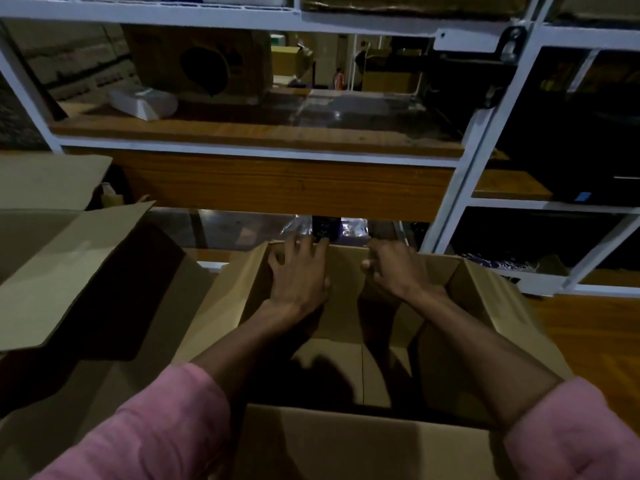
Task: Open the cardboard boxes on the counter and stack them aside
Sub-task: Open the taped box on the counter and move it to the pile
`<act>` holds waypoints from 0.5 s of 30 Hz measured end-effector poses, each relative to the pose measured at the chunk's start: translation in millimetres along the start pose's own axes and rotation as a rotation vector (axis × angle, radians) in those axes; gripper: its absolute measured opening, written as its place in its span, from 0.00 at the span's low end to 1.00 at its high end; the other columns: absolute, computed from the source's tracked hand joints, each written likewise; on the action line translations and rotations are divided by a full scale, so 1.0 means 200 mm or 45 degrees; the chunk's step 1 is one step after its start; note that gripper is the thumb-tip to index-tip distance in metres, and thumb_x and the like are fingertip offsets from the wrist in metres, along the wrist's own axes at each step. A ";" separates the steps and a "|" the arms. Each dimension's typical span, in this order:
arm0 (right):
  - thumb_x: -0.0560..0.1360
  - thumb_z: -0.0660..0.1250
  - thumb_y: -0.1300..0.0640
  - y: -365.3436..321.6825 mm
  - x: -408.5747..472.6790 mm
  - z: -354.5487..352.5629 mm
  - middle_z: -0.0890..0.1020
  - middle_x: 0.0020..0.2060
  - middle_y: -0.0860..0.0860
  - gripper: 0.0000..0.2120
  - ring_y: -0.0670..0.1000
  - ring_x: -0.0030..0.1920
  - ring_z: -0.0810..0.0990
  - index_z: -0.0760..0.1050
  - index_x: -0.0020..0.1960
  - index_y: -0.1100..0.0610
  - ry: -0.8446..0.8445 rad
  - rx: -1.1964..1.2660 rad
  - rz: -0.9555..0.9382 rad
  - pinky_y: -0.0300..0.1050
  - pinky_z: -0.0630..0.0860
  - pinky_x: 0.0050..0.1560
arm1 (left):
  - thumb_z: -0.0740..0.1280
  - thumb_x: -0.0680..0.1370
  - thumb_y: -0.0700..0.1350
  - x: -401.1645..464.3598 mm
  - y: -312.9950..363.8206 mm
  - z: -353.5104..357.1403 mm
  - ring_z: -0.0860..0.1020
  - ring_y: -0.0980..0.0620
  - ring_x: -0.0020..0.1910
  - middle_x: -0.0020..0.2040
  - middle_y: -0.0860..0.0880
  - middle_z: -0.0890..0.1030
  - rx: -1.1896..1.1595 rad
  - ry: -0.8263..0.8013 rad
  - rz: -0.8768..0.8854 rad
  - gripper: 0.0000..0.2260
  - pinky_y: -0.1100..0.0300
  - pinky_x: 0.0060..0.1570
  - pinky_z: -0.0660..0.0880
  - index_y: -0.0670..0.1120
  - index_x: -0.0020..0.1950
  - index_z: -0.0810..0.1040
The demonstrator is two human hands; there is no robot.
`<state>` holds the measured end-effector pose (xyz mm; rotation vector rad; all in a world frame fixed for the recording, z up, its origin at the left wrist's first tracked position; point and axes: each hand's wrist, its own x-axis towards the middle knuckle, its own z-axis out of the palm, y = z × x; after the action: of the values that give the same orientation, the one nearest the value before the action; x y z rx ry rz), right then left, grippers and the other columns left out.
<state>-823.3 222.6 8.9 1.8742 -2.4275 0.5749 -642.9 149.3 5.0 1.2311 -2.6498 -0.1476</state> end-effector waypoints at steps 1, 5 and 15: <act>0.76 0.70 0.58 0.00 0.00 0.01 0.80 0.45 0.51 0.08 0.51 0.46 0.80 0.76 0.55 0.54 0.001 0.001 -0.003 0.44 0.76 0.44 | 0.69 0.77 0.52 0.00 0.00 0.01 0.49 0.38 0.79 0.79 0.44 0.55 -0.005 0.001 0.000 0.36 0.29 0.71 0.56 0.52 0.80 0.53; 0.77 0.70 0.57 0.01 -0.03 -0.02 0.78 0.50 0.52 0.09 0.53 0.51 0.77 0.74 0.55 0.54 -0.019 -0.077 -0.015 0.46 0.71 0.44 | 0.67 0.78 0.52 -0.02 -0.01 -0.02 0.45 0.38 0.80 0.81 0.45 0.50 -0.008 -0.065 0.014 0.37 0.31 0.72 0.55 0.51 0.81 0.50; 0.79 0.67 0.52 -0.25 -0.35 -0.24 0.74 0.68 0.52 0.21 0.53 0.68 0.71 0.69 0.71 0.52 -0.081 0.015 0.024 0.53 0.71 0.67 | 0.62 0.82 0.50 -0.43 0.02 -0.32 0.77 0.47 0.58 0.61 0.46 0.78 -0.189 -0.130 0.253 0.15 0.49 0.56 0.75 0.47 0.67 0.72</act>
<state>-766.7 291.8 51.2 1.9055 -2.4887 0.5398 -576.7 217.7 54.5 0.9330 -2.7706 -0.3759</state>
